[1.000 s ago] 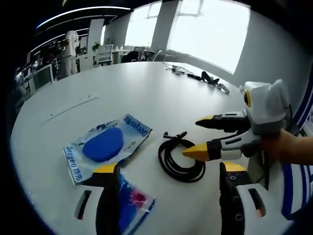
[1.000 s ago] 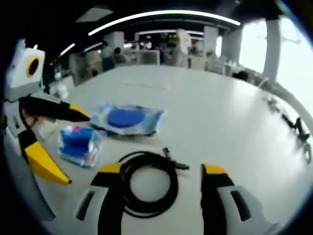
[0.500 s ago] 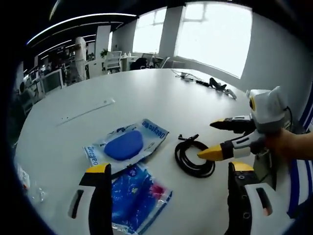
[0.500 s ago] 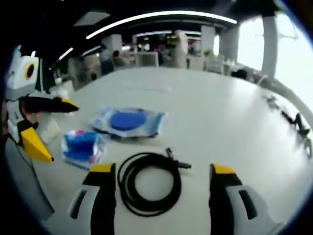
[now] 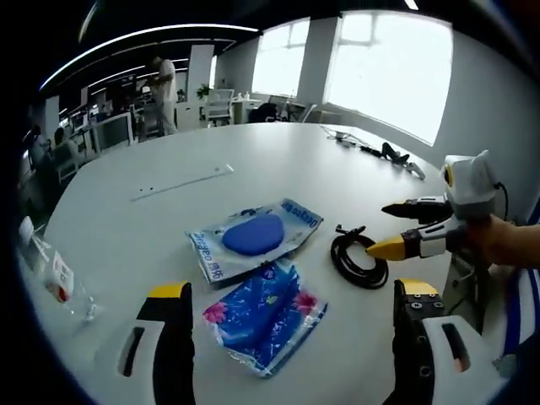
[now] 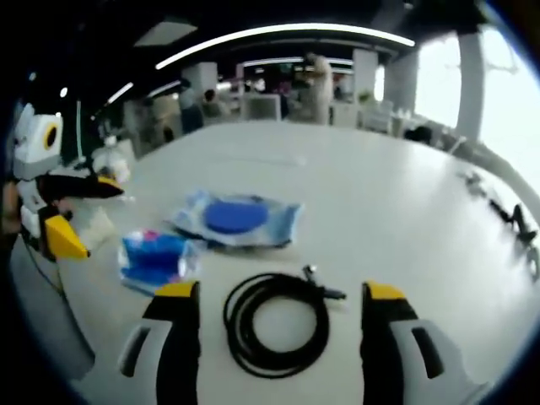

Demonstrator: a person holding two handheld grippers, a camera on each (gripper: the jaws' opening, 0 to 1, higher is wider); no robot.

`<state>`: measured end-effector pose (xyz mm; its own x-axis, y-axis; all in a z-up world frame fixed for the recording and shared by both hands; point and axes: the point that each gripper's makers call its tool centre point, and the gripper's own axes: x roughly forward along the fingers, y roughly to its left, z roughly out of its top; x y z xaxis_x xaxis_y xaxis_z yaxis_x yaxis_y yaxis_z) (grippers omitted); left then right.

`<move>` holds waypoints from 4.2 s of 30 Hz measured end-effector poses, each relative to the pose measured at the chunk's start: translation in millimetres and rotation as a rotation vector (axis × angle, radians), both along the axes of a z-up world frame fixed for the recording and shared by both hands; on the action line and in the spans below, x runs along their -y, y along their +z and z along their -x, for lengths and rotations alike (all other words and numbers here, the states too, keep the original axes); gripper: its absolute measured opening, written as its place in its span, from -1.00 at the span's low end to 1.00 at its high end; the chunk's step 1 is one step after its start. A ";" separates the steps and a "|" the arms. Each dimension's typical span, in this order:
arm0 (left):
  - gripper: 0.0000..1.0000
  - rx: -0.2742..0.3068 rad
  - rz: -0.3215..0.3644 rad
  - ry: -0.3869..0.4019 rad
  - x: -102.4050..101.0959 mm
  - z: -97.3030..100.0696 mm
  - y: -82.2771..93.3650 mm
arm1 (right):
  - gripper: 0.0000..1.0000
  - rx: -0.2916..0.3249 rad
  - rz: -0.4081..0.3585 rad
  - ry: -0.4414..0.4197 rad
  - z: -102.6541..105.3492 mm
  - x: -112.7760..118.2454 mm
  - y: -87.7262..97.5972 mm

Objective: Arrange the tabletop items into an orderly group along one side of the table until the central work area is clear of visible clutter.

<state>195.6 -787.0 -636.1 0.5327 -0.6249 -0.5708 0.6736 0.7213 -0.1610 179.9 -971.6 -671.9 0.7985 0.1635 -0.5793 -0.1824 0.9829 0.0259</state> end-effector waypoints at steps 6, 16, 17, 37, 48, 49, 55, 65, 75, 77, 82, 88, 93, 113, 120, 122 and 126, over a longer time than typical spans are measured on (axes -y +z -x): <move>1.00 0.003 0.003 0.038 -16.1 -3.3 0.8 | 0.52 -0.008 0.003 0.013 1.5 -5.5 -2.7; 1.00 0.006 -0.005 0.079 -38.3 -2.2 0.2 | 0.51 -0.016 -0.001 0.022 2.0 -11.8 -3.6; 1.00 0.010 -0.008 0.082 -40.6 -1.9 1.1 | 0.51 -0.014 -0.002 0.022 1.5 -12.3 -3.1; 0.94 0.028 -0.044 0.172 -92.1 -1.5 2.9 | 0.51 0.002 -0.043 0.073 -1.2 -57.1 7.5; 0.92 0.039 -0.071 0.196 -122.9 1.5 3.0 | 0.51 -0.002 -0.060 0.115 -7.6 -84.8 8.9; 0.92 0.039 -0.071 0.197 -123.9 1.7 3.1 | 0.51 0.003 -0.063 0.115 -8.0 -86.6 10.6; 0.91 0.037 -0.069 0.225 -140.7 1.6 2.8 | 0.51 0.007 -0.054 0.146 -11.2 -103.0 14.9; 0.91 0.022 -0.064 0.274 -168.0 -1.3 -0.3 | 0.50 0.006 -0.050 0.200 -17.6 -131.7 16.8; 0.89 0.011 -0.054 0.309 -183.8 -5.3 -9.6 | 0.50 -0.032 -0.100 0.265 -21.3 -165.2 9.6; 0.89 -0.006 -0.053 0.320 -187.6 -4.2 -14.4 | 0.50 -0.028 -0.131 0.290 -24.2 -177.6 13.3; 0.88 -0.016 -0.074 0.320 -195.2 -2.2 -20.8 | 0.50 -0.017 -0.165 0.338 -32.3 -201.7 20.8; 0.84 -0.032 -0.082 0.343 -201.8 -2.6 -27.1 | 0.46 -0.006 -0.229 0.370 -43.4 -227.6 28.9; 0.84 -0.058 -0.080 0.346 -203.4 -5.7 -37.9 | 0.45 -0.021 -0.253 0.461 -50.7 -263.8 30.4; 0.79 -0.138 -0.117 0.343 -207.5 -8.2 -66.1 | 0.30 -0.186 -0.371 0.669 -52.6 -361.2 9.5; 0.71 -0.178 -0.096 0.362 -206.1 -7.8 -74.7 | 0.30 -0.253 -0.369 0.714 -44.0 -370.8 -4.8; 0.69 -0.183 -0.105 0.360 -206.3 -7.9 -78.4 | 0.29 -0.264 -0.368 0.720 -42.9 -371.6 -8.3; 0.62 -0.195 -0.113 0.355 -206.1 -6.4 -82.9 | 0.24 -0.298 -0.369 0.729 -39.8 -373.2 -15.0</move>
<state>202.0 -580.9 -719.0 0.5786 -0.3497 -0.7368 0.3449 0.9236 -0.1675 219.7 -598.4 -686.9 0.2453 0.7938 -0.5564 -0.6980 0.5430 0.4669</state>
